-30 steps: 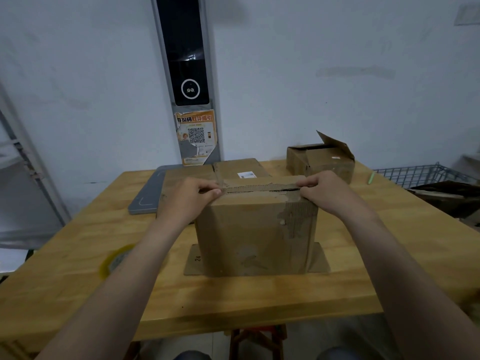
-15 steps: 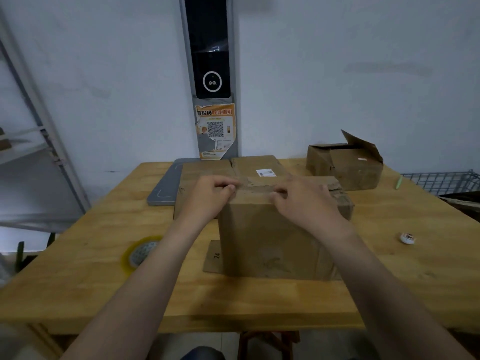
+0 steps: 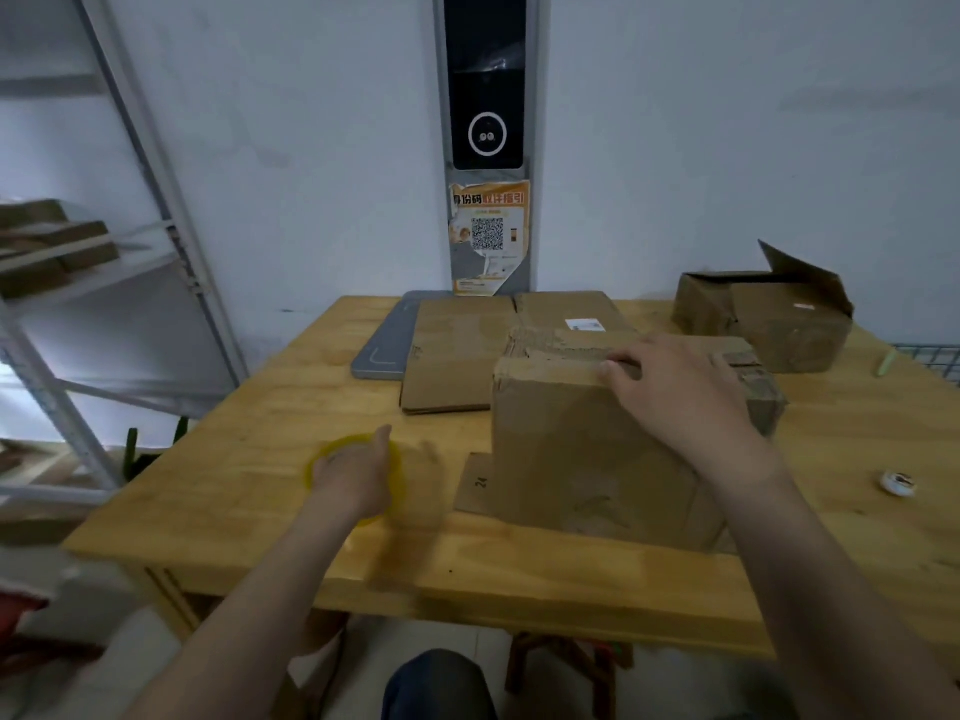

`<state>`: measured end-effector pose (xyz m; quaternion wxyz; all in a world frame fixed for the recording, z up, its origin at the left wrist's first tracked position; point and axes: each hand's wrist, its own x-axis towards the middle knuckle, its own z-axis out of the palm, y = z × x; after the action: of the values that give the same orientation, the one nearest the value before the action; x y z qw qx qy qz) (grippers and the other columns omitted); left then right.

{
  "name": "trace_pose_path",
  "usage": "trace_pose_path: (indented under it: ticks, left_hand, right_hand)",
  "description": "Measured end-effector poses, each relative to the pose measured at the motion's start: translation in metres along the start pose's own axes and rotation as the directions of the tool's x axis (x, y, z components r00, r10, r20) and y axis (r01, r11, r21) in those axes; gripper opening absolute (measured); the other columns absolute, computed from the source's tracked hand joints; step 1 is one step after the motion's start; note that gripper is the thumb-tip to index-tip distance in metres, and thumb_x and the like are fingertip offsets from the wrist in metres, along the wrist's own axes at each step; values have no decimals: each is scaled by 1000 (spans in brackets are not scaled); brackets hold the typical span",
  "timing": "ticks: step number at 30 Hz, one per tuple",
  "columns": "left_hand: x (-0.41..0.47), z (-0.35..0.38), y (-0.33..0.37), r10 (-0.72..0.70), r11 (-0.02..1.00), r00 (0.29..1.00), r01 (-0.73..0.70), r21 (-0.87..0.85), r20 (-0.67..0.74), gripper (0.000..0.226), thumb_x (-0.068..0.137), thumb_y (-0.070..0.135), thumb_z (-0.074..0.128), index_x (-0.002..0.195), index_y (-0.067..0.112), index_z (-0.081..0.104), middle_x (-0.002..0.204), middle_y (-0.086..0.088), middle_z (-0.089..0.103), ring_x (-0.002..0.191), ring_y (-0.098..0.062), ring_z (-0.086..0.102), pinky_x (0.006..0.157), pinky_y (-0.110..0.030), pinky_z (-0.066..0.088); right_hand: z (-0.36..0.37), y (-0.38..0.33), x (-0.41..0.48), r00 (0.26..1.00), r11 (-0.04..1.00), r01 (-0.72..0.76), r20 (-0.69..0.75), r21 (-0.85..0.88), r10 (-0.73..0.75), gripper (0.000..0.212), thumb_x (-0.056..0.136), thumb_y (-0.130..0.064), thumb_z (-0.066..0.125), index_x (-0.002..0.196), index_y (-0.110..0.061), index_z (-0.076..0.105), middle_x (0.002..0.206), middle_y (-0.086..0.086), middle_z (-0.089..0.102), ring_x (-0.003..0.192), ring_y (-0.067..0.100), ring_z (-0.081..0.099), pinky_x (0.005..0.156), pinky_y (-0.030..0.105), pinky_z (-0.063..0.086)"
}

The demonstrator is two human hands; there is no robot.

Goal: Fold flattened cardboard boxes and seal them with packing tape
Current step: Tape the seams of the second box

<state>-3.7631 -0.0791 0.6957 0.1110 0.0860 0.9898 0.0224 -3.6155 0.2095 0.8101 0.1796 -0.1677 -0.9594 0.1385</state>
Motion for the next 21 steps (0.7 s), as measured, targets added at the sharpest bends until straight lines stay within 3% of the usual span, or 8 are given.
trace_pose_path:
  ticks: [2,4,8,11,14,16,18,21]
  left_hand:
    - [0,-1,2,29,997,997,-34,-73,-65,90,92,6,59,162,23,4,87,1,60,78,-27,66,61,-37,47]
    - [-3,-18,5,14,962,989,-54,-267,-149,74,94,7,63,152,21,20,88,1,56,74,-26,65,53,-35,43]
    - [-32,-87,27,71,677,943,-285,-678,-325,53,91,17,75,123,28,34,108,-8,71,81,-29,65,64,-40,51]
    - [-69,-138,48,201,508,853,-512,-693,-482,50,90,15,77,114,34,37,102,-4,75,91,-30,71,73,-45,56]
    - [-101,-174,82,257,360,777,-629,-689,-575,48,91,16,76,105,41,38,107,-5,71,92,-26,73,75,-42,61]
    - [-112,-184,108,291,235,762,-643,-729,-578,45,92,15,75,105,38,39,112,-9,69,93,-28,73,77,-43,64]
    - [-115,-184,135,353,69,763,-598,-798,-541,43,93,10,73,110,34,41,115,-17,68,92,-26,73,75,-41,64]
    - [-111,-173,171,387,-181,803,-415,-892,-453,45,93,3,70,123,23,43,103,-16,71,80,-23,74,69,-40,62]
  right_hand:
    - [1,3,0,1000,1000,2,-4,-3,-2,44,103,-55,36,136,-36,56,143,-6,52,137,22,41,119,56,23]
    - [3,4,0,1000,1000,-2,-2,3,2,47,102,-57,37,141,-36,50,147,-6,50,140,21,39,120,55,23]
    - [4,5,2,1000,1000,-16,0,10,16,52,101,-59,38,148,-37,43,151,-5,48,143,21,37,121,55,22]
    - [1,6,1,1000,995,-10,-3,103,11,60,99,-58,46,153,-39,27,152,-6,48,145,23,35,120,55,20]
    - [-8,10,-1,998,976,-7,64,217,-7,81,93,-61,58,155,-43,9,156,-5,43,149,25,30,121,55,15]
    - [-11,14,-1,996,956,20,76,294,-45,90,90,-58,65,155,-45,4,156,-7,44,149,25,29,122,55,14]
    - [-15,19,-4,995,889,54,52,454,-87,99,85,-51,75,154,-48,5,155,-7,43,146,24,35,120,56,24]
    - [-25,25,-11,993,771,97,-9,629,-117,108,73,-42,89,153,-45,16,151,-8,31,134,14,42,107,38,43]
